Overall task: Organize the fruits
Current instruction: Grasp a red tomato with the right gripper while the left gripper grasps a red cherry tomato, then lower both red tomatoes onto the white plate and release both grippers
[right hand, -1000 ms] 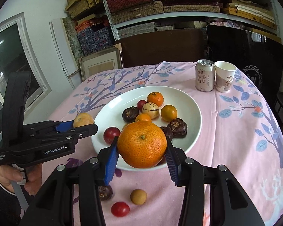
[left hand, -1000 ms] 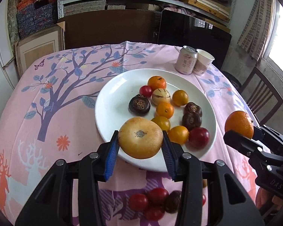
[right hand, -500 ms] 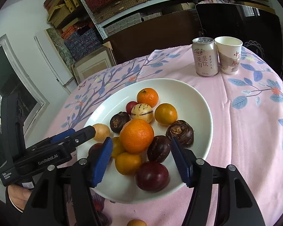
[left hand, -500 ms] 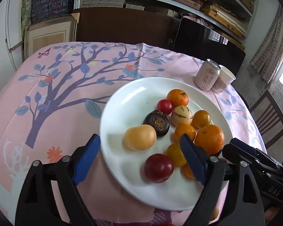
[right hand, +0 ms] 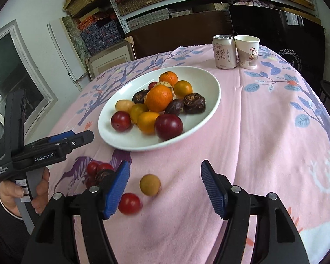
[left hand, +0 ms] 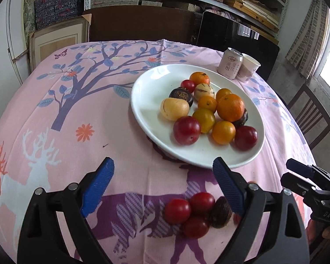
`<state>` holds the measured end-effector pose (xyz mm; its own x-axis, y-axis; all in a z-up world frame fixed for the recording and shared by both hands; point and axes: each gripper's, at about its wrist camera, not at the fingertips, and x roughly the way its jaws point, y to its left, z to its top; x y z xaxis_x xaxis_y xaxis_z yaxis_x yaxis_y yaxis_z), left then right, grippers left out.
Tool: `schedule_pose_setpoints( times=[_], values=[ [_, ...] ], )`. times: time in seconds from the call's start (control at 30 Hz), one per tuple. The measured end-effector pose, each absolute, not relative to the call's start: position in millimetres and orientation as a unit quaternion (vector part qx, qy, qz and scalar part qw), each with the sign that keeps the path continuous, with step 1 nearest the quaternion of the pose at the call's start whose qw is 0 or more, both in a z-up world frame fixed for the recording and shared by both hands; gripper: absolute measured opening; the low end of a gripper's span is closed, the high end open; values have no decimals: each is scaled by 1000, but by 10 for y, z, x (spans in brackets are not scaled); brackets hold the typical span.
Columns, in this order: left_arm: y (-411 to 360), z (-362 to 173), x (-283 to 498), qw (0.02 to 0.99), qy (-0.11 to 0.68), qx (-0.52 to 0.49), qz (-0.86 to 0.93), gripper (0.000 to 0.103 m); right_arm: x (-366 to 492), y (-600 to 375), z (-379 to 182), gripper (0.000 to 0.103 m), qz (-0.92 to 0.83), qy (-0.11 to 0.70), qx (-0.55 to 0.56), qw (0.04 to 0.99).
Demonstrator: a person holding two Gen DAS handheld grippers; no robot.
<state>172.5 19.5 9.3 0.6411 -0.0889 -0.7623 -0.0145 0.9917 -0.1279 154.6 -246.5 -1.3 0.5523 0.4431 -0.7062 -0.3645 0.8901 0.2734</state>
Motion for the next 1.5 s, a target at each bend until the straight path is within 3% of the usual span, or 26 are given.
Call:
schedule_pose_setpoints(
  times=[0.5,0.57,0.63,0.7,1.1,1.3,1.43,1.5],
  values=[
    [372,-55,1100,896,439,-56,-36,89,1142,-1816,-344,68,252,453,-78,852],
    [369,-88,1051,894,444,-49,-38,90,1144,-1689,-381,54,246,449,-105,853],
    [350,-122,1016,893,447,-39,-42,90,1155,-1608,-413,46,247,444,-123,853],
    [306,-153,992,891,450,-23,-46,90,1169,-1592,-407,30,241,436,-127,858],
    [-138,-330,1101,878,471,24,-80,88,1160,-2044,-381,30,260,446,-39,856],
    [-338,-400,1229,878,468,56,-84,61,1133,-2205,-363,30,268,445,-11,854],
    [-372,-370,1250,878,467,54,-89,30,1096,-2312,-379,30,264,446,-7,855],
    [-363,-364,1250,876,470,54,-91,30,1078,-2366,-384,30,259,448,0,856]
  ],
)
